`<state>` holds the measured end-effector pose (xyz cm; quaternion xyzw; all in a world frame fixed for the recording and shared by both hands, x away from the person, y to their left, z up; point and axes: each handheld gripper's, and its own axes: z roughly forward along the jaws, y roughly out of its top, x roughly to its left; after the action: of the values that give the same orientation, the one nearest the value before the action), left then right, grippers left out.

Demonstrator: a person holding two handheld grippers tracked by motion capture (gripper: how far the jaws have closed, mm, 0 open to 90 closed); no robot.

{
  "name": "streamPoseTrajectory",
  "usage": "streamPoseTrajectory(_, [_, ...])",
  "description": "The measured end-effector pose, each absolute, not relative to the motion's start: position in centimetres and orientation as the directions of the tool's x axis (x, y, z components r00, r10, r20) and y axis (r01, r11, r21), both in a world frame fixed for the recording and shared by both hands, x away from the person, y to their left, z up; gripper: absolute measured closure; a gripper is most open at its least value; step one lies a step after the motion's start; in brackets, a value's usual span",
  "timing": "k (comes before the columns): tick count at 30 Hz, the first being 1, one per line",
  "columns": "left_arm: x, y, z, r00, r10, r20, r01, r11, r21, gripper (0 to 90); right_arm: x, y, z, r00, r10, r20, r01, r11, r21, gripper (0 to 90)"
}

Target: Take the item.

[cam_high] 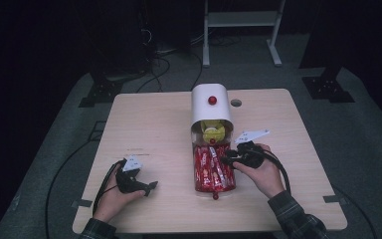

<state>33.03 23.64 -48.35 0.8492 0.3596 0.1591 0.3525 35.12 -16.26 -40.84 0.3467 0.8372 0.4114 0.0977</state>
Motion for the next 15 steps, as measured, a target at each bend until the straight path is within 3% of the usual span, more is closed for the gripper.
streamPoseTrajectory(15, [32.97,23.62,-48.35,0.689,0.725,0.016,0.501,-0.491,0.712,0.0,35.36,-15.34,-41.74,-0.732,0.675,0.091,0.498,0.439,0.748,70.8])
